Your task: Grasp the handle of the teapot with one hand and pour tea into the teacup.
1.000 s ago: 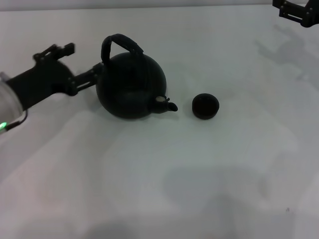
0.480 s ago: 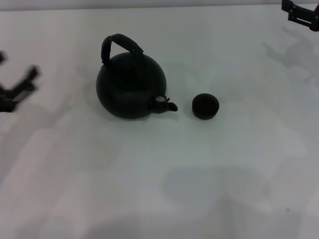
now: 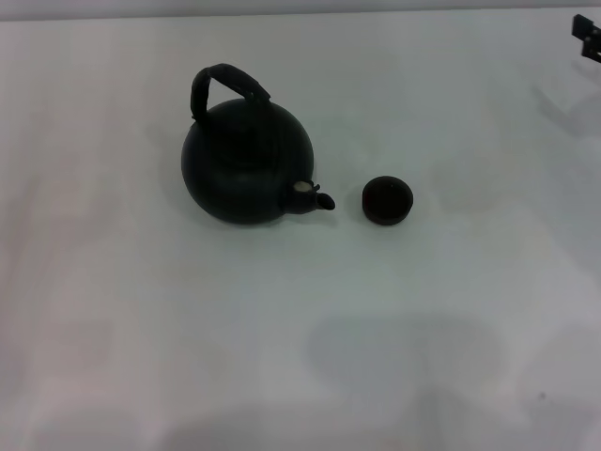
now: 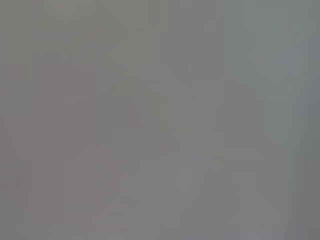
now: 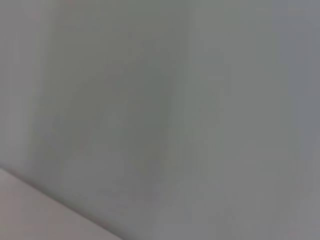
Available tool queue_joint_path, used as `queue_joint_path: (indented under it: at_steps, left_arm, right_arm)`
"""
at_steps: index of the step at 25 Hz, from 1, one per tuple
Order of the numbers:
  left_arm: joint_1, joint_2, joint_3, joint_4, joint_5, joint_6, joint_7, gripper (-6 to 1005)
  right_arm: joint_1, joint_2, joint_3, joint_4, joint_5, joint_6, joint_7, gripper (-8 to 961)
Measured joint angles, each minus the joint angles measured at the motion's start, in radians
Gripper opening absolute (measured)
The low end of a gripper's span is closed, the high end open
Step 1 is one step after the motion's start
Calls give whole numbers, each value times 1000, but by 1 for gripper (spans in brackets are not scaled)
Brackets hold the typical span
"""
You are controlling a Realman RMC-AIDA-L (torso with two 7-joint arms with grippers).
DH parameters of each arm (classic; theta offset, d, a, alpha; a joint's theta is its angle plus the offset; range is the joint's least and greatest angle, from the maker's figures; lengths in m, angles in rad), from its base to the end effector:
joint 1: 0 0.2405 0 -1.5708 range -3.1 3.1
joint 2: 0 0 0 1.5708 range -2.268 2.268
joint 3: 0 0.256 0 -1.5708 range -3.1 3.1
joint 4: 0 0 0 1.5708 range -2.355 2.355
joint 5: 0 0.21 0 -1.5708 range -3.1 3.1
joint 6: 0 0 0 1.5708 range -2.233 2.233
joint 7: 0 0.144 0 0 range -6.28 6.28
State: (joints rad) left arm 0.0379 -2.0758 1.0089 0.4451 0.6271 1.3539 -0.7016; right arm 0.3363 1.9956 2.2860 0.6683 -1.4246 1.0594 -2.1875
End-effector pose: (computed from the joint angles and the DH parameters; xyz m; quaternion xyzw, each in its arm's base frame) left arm -0.3990 0.2038 0.0703 -0.6394 -0.2829 -0.3640 0.6154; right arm 0.3375 0.3548 0.0759 -0.8445 0.1614 0.1939 0.4724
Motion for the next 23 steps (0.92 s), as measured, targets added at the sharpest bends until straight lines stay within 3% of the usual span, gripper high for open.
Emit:
queue_joint_path:
  at_steps: [10, 23]
  left_arm:
    - [-85, 5, -191, -76, -2, -24, 9, 836]
    - [-140, 23, -218, -73, 6, -139, 27, 836]
  right_arm:
    - [-9, 3, 3, -226, 250, 12, -246, 841]
    - [-18, 6, 7, -334, 368, 41, -312, 841]
